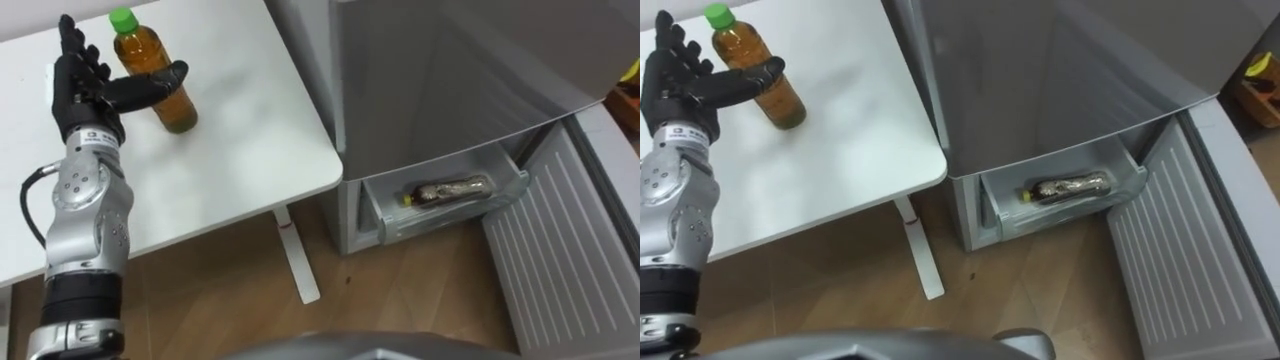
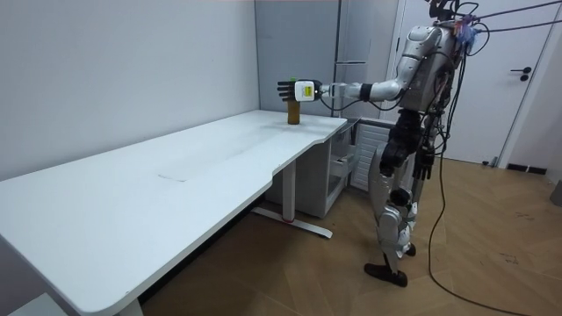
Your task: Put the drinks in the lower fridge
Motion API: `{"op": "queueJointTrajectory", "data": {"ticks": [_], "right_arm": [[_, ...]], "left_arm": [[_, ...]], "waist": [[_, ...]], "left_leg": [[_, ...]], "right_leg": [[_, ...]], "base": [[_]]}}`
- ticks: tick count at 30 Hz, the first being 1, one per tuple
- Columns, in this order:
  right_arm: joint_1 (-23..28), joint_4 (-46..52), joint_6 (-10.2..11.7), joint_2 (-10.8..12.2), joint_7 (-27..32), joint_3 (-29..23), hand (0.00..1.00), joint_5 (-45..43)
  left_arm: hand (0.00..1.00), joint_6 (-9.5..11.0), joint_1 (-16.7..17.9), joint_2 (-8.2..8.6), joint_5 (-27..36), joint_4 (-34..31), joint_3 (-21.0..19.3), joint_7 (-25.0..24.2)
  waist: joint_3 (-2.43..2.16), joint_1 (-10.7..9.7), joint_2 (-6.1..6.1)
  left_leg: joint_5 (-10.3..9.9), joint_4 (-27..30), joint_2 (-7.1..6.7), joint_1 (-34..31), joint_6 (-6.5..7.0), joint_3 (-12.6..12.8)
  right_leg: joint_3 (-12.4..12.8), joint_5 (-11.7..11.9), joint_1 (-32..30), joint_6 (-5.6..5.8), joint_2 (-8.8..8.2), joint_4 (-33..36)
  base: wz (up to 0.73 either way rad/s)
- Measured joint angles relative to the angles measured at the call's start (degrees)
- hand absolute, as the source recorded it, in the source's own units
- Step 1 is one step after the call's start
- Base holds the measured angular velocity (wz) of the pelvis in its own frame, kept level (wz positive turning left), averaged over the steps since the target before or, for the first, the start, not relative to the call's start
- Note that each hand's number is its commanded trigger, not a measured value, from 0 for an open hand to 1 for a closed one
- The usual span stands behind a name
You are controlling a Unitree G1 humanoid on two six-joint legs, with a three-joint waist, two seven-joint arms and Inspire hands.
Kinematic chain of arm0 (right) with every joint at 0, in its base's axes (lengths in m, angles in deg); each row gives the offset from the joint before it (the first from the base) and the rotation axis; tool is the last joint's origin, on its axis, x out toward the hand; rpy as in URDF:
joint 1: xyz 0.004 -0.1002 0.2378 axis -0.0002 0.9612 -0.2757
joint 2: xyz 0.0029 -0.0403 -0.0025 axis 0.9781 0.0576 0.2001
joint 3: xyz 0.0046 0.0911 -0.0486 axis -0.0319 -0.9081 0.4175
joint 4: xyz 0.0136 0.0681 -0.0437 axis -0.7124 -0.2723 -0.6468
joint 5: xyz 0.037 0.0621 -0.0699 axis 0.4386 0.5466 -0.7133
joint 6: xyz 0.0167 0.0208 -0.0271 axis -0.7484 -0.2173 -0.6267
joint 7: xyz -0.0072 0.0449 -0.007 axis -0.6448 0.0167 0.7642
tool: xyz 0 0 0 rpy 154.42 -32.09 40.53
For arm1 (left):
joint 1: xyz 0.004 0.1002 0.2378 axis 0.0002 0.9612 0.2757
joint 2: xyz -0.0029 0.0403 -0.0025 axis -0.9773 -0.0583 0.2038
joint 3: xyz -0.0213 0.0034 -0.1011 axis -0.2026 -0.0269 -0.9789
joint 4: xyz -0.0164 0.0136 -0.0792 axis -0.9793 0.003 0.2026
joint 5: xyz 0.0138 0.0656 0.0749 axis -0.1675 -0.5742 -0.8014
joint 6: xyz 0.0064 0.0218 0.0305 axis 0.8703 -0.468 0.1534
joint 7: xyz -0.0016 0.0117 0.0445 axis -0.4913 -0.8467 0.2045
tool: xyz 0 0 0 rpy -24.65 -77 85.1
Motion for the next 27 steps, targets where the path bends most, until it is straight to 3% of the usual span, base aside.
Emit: {"op": "queueJointTrajectory", "data": {"ticks": [4,12,16,24,27], "right_arm": [[0.11,-0.03,-1.11,0.01,-0.3,0.0,0.0,-0.02],[0.19,-0.08,-1.16,0.0,-0.7,-1.62,0.0,0.06],[0.44,0.04,-1.17,-0.03,-1.0,-1.62,0.0,0.09],[0.64,0.36,-1.15,-0.04,-0.85,-1.61,0.0,0.73],[0.87,1.56,-1.19,-0.07,-0.78,-1.68,0.0,0.8]], "left_arm": [[0.0,-1.27,-0.01,0.0,0.01,0.74,-0.01,-0.27],[0.0,-2.19,-0.94,-0.5,0.02,2.12,-1.63,-0.97],[0.0,-2.22,-3.5,-2.22,0.46,7.08,-2.18,-0.94],[0.0,-2.25,-3.74,-2.37,1.28,7.84,-2.22,-1.17],[0.0,-2.9,-4.69,-3.26,2.26,10.55,-2.22,-1.18]], "waist": [[0.01,-0.02,0.06],[0.11,-0.82,0.08],[0.05,-0.77,0.26],[-0.09,-0.63,0.57],[-0.01,-0.7,0.71]], "left_leg": [[0.0,-0.15,0.0,-0.01,0.0,0.04],[0.0,-0.7,0.0,-0.06,0.0,0.22],[0.0,-0.7,-0.02,-0.05,0.0,0.27],[0.0,-0.67,-0.04,0.05,0.0,0.29],[0.0,-0.76,-0.05,-0.03,0.0,0.2]], "right_leg": [[0.01,0.0,-0.09,0.0,0.02,0.0],[0.03,0.0,-0.26,0.0,0.05,0.03],[0.11,0.0,-0.37,0.0,0.08,0.01],[0.05,0.0,-0.36,0.0,0.06,0.0],[0.08,-0.01,-0.4,0.01,0.07,-0.01]], "base": [[0.0],[0.0],[0.0],[0.0],[0.0]]}}
